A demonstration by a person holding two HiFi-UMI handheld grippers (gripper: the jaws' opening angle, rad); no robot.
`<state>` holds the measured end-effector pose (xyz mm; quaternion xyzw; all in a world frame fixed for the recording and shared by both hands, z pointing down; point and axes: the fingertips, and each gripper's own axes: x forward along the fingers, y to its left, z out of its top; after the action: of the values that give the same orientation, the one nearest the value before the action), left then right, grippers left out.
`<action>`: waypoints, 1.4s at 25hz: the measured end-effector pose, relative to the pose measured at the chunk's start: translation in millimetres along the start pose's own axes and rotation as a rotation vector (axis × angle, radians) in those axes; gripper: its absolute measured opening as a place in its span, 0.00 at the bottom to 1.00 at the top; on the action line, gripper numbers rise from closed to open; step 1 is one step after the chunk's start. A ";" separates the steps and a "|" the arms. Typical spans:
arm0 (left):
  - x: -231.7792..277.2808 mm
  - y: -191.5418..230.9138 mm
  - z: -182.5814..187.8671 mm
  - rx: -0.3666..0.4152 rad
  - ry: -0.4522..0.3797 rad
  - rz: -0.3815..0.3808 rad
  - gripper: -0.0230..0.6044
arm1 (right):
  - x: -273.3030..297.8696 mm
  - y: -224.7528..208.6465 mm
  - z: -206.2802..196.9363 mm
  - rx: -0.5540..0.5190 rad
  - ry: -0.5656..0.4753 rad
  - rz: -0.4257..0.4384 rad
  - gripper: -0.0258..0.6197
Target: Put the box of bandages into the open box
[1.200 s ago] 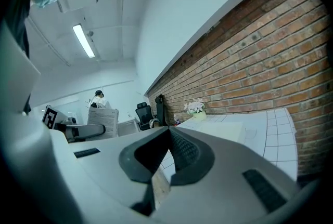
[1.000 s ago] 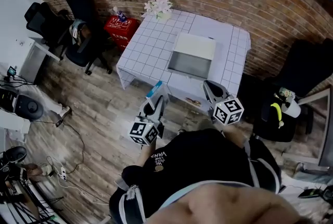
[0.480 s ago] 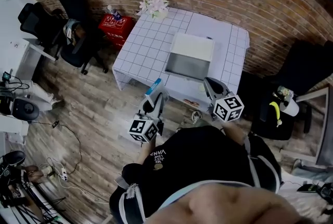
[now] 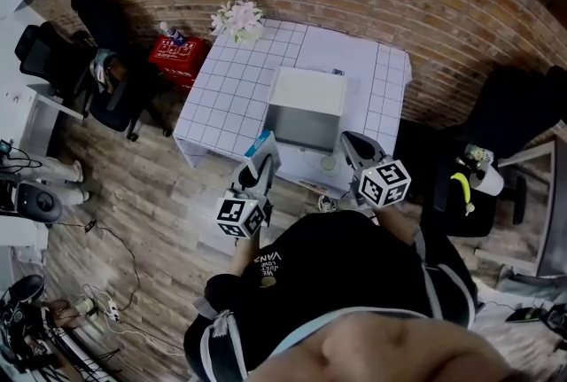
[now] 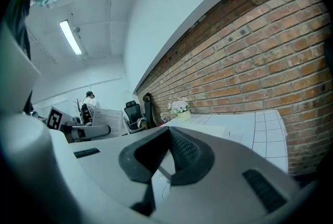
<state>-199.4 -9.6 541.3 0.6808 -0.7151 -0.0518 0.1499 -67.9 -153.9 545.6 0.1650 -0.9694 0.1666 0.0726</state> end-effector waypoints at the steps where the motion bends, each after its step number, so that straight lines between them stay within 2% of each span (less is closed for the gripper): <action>1: 8.0 -1.1 0.4 0.007 0.004 -0.007 0.16 | 0.7 -4.6 0.4 0.002 0.001 0.001 0.03; 9: 66.3 -8.6 -7.3 0.067 0.065 -0.056 0.16 | -1.5 -39.9 0.7 0.019 0.020 0.006 0.03; 18: 108.7 -6.2 -16.0 0.235 0.188 -0.181 0.16 | -3.2 -51.9 -15.0 0.031 0.067 0.005 0.03; 23: 119.5 2.5 -23.7 0.296 0.266 -0.275 0.16 | 2.0 -50.0 -13.6 0.044 0.047 -0.054 0.03; 28: 126.2 10.9 -32.6 0.373 0.355 -0.402 0.16 | 5.8 -44.5 -13.1 0.077 0.012 -0.133 0.03; 35: 141.0 17.8 -40.5 0.441 0.435 -0.552 0.16 | 5.3 -41.3 -16.2 0.107 -0.023 -0.235 0.03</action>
<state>-208.9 -142.6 605.0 0.8579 -0.4513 0.2094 0.1283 -57.3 -186.6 574.1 0.2830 -0.9338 0.2067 0.0716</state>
